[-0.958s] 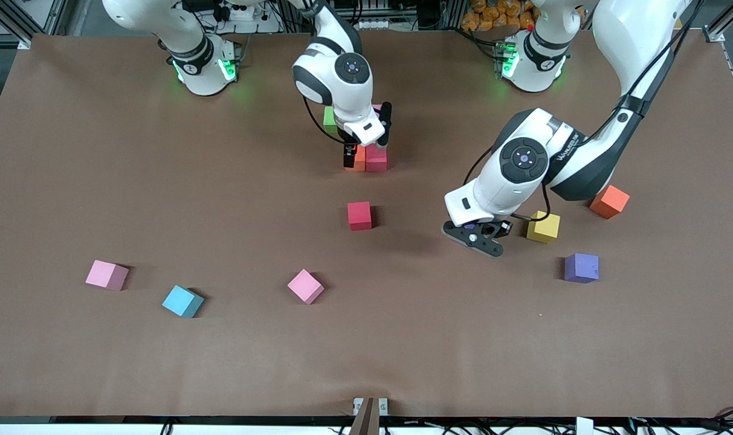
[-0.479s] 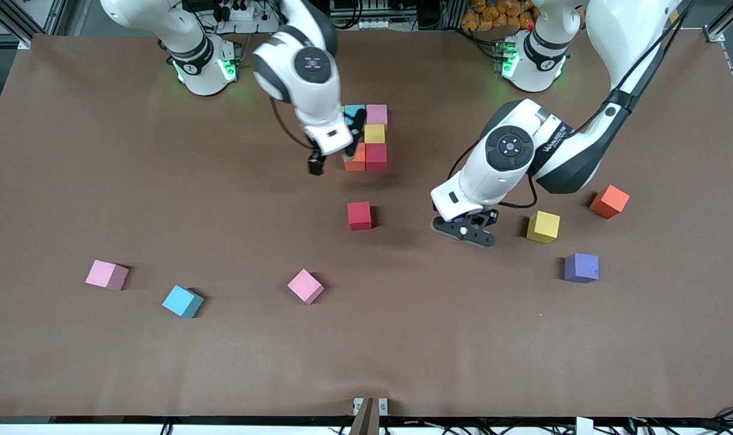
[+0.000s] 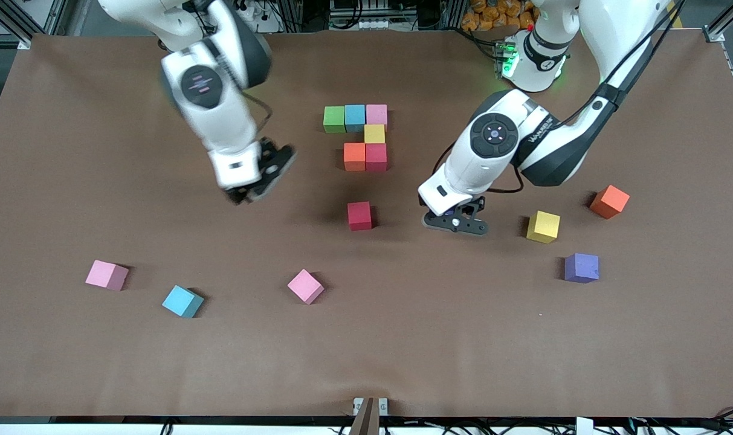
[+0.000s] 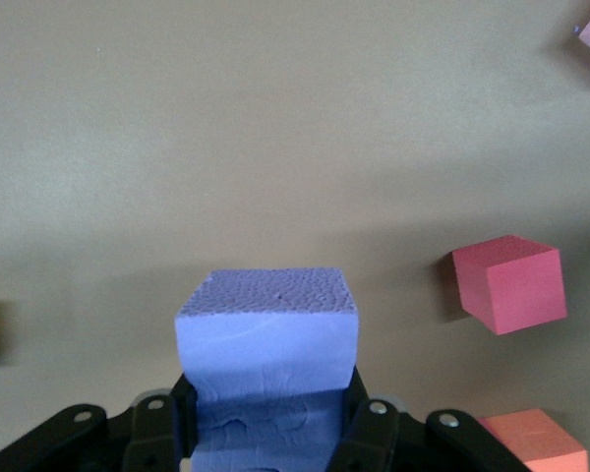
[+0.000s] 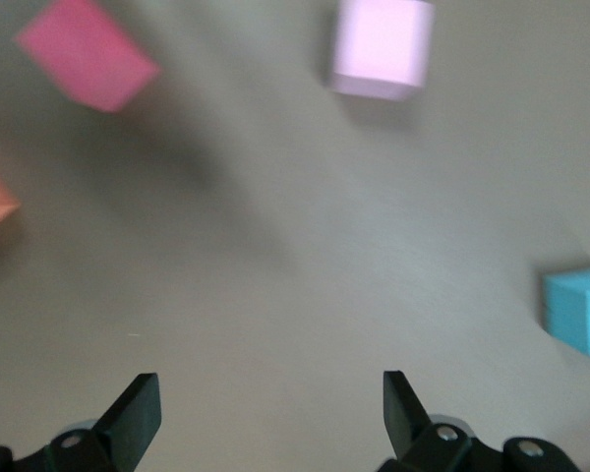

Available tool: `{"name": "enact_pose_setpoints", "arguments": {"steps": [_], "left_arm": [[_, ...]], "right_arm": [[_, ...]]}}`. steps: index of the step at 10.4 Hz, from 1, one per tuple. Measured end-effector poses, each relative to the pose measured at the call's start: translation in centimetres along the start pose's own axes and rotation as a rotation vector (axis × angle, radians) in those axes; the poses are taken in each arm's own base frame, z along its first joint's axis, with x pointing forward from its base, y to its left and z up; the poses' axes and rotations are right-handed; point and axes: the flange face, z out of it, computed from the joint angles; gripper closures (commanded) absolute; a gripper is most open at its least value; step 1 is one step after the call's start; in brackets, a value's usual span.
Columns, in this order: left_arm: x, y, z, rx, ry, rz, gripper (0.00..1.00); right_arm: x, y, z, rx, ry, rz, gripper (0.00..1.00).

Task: Form number 2 with 11 blocks
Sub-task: 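Release the orange cube with the right gripper while the left gripper carries purple, then place the purple cube below the orange cube while the right gripper reaches cyan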

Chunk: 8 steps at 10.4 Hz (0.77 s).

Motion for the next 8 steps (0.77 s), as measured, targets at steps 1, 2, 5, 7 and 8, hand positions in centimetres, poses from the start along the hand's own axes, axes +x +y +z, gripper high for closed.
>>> {"name": "enact_pose_setpoints", "arguments": {"steps": [1,2,5,7,8], "left_arm": [[-0.3,0.6,0.0,-0.008,-0.005,-0.029,1.0],[-0.8,1.6,0.0,-0.013,-0.012,-0.058,1.0],[-3.0,5.6,0.7,-0.012,-0.026,-0.14,1.0],[-4.5,8.1,1.0,-0.012,-0.032,-0.198,1.0],[-5.2,9.3,1.1,-0.015,-0.036,-0.241,1.0]], "right_arm": [[-1.4,3.5,-0.5,-0.01,0.014,0.063,0.0],[-2.5,6.5,-0.9,-0.018,0.023,0.115,0.0],[-3.8,13.9,0.4,-0.028,0.024,0.21,0.0],[-3.0,17.6,2.3,-0.033,0.021,0.191,0.0],[-2.7,19.2,3.3,-0.035,0.019,0.161,0.0]]}}
